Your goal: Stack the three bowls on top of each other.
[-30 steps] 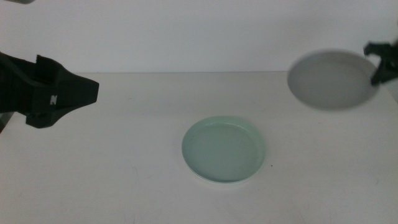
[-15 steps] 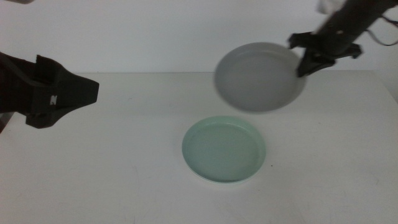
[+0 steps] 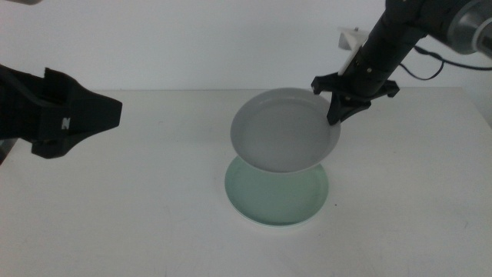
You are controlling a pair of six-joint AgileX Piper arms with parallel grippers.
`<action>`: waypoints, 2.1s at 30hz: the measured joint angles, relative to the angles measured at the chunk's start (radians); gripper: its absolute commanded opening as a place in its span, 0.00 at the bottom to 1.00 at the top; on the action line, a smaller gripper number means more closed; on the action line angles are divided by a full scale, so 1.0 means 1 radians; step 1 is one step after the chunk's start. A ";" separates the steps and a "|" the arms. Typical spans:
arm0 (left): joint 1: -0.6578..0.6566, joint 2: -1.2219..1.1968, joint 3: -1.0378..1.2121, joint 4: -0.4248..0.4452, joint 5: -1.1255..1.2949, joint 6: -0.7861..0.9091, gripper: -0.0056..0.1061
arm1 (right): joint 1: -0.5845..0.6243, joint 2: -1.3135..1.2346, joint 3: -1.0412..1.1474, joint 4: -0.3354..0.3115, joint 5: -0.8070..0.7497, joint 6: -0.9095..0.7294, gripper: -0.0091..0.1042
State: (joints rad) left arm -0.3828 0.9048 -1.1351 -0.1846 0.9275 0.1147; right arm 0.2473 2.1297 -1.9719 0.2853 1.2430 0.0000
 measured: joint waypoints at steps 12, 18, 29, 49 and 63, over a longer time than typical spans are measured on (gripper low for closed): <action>0.000 0.000 0.000 0.000 0.000 0.000 0.99 | 0.029 0.063 0.015 -0.020 -0.009 -0.010 0.07; 0.000 0.000 0.000 0.000 0.000 0.000 0.99 | 0.039 0.066 0.071 -0.041 -0.008 -0.028 0.07; 0.000 0.000 0.000 0.000 0.000 0.000 0.99 | 0.052 0.086 0.072 -0.031 -0.012 -0.058 0.08; 0.000 0.000 0.000 0.000 0.000 0.000 0.99 | 0.043 0.004 0.051 -0.063 -0.015 -0.053 0.48; 0.119 -0.001 0.020 0.332 -0.067 -0.243 0.99 | -0.142 -0.415 0.099 -0.068 0.001 -0.046 0.48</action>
State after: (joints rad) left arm -0.2637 0.9034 -1.1154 0.1476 0.8606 -0.1284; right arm 0.1051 1.7147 -1.8726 0.2168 1.2441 -0.0463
